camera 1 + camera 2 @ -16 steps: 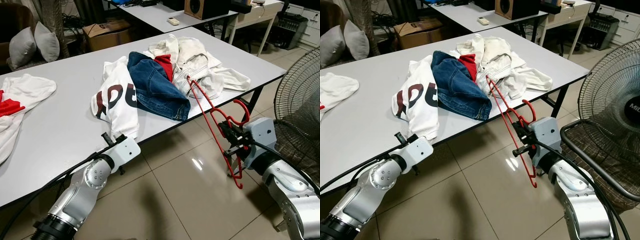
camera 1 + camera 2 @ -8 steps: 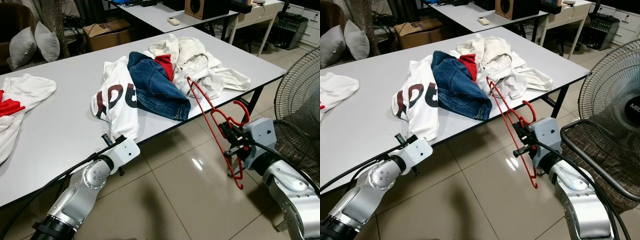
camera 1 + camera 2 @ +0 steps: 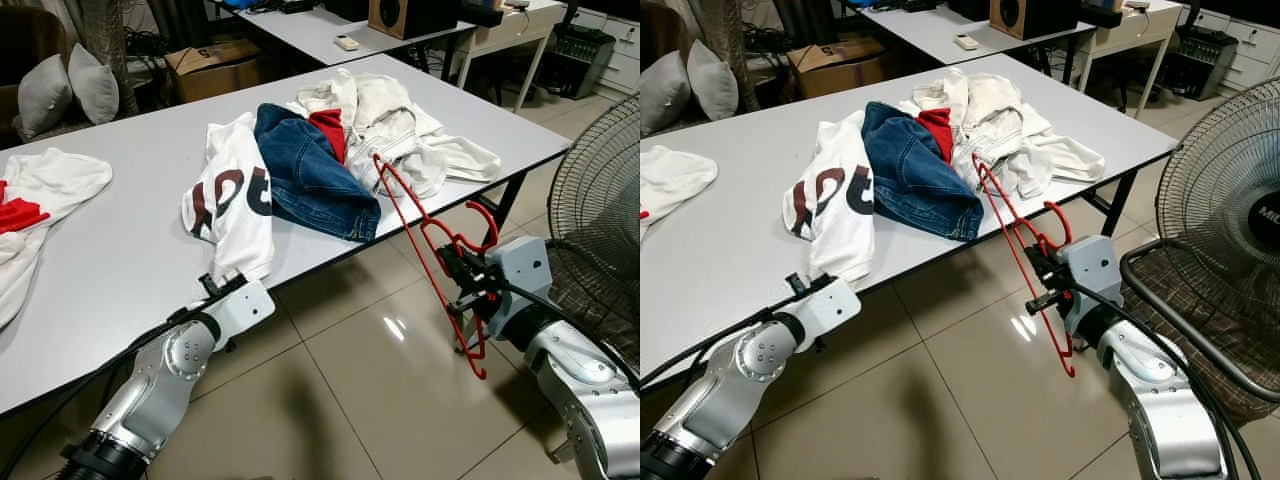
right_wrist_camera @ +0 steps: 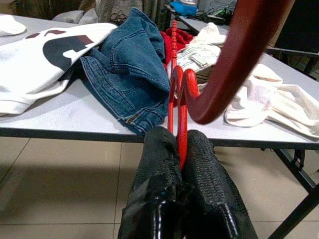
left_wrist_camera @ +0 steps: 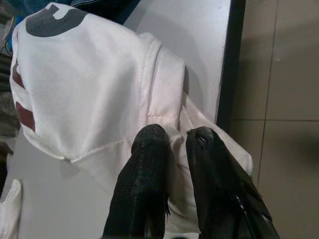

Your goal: Hang hanger

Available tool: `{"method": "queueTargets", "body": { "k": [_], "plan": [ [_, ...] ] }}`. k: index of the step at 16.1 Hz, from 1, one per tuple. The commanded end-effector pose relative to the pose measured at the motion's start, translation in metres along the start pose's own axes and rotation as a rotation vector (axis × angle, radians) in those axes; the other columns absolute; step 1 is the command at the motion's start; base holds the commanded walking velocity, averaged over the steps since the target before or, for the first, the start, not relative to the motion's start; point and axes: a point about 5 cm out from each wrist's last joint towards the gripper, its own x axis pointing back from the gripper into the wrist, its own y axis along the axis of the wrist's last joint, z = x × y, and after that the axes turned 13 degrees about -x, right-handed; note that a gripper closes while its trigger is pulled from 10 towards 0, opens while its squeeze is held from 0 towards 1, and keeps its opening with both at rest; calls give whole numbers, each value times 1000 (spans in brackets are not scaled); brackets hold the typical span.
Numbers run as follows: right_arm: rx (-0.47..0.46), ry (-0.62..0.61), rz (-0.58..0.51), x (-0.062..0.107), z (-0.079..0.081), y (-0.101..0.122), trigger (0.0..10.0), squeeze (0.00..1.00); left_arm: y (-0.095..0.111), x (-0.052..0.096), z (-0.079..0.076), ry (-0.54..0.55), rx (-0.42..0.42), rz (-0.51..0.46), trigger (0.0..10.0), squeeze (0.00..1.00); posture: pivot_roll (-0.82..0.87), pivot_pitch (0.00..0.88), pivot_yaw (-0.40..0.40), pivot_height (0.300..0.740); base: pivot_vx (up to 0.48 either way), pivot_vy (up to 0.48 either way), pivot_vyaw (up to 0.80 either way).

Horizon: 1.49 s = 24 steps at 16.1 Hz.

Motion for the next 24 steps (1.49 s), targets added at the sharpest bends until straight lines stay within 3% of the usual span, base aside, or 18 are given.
{"method": "queueTargets", "body": {
  "k": [1, 2, 3, 4, 5, 9, 12, 14, 17, 19, 21, 24],
  "plan": [
    [8, 17, -12, -1, 2, 1, 10000, 0, -3, -1, 3, 10, -4, 23, 10000, 0, -170, 0, 57, 740, 0, 0, 0],
    [8, 16, -12, -1, 2, 1, 10000, 0, -3, 0, 4, 15, 1, 25, 8431, 0, -170, 0, 57, 740, 0, 0, 0],
    [8, 15, -11, -1, 2, 1, 10000, 0, -3, 0, 4, 23, 6, 27, 2118, 0, -169, 0, 58, 740, 0, 0, 0],
    [8, 15, -11, -1, 2, 1, 10000, 0, -3, 0, 5, 27, 8, 30, 706, 0, -169, 0, 58, 740, 0, 0, 0],
    [8, 14, -12, -1, 2, 1, 10000, 0, -3, 0, 5, 31, 16, 35, 0, 0, -170, 0, 58, 740, 0, 0, 0],
    [9, 10, -15, -2, 1, 2, 10000, 0, -1, 0, 10, 66, 42, 17, 0, 0, -168, 0, 58, 740, 0, 0, 0],
    [7, 50, -13, 0, 4, 3, 10000, 0, 7, 4, 27, 168, 139, -55, 0, 0, -165, 0, 58, 740, 0, 0, 0],
    [-65, 268, -2, 11, 18, 9, 10000, 0, 23, 12, 53, 267, 319, -205, 0, 0, -164, 0, 61, 740, 0, 0, 0],
    [-96, 456, 79, 28, 30, 3, 10000, 0, 36, 21, 73, 314, 390, -309, 0, 0, -164, 0, 63, 740, 0, 0, 0],
    [-106, 521, 138, 34, 35, -3, 10000, 0, 42, 26, 82, 335, 419, -355, 0, 0, -163, 0, 63, 740, 0, 0, 0],
    [-118, 504, 162, 26, 34, -7, 10000, 0, 54, 33, 85, 309, 424, -465, 0, 0, -157, 0, 62, 740, 0, 0, 0],
    [-142, 527, 177, 15, 33, -8, 10000, 0, 60, 37, 83, 275, 401, -505, 0, 0, -143, 0, 68, 740, 0, 0, 0]
  ]
}}
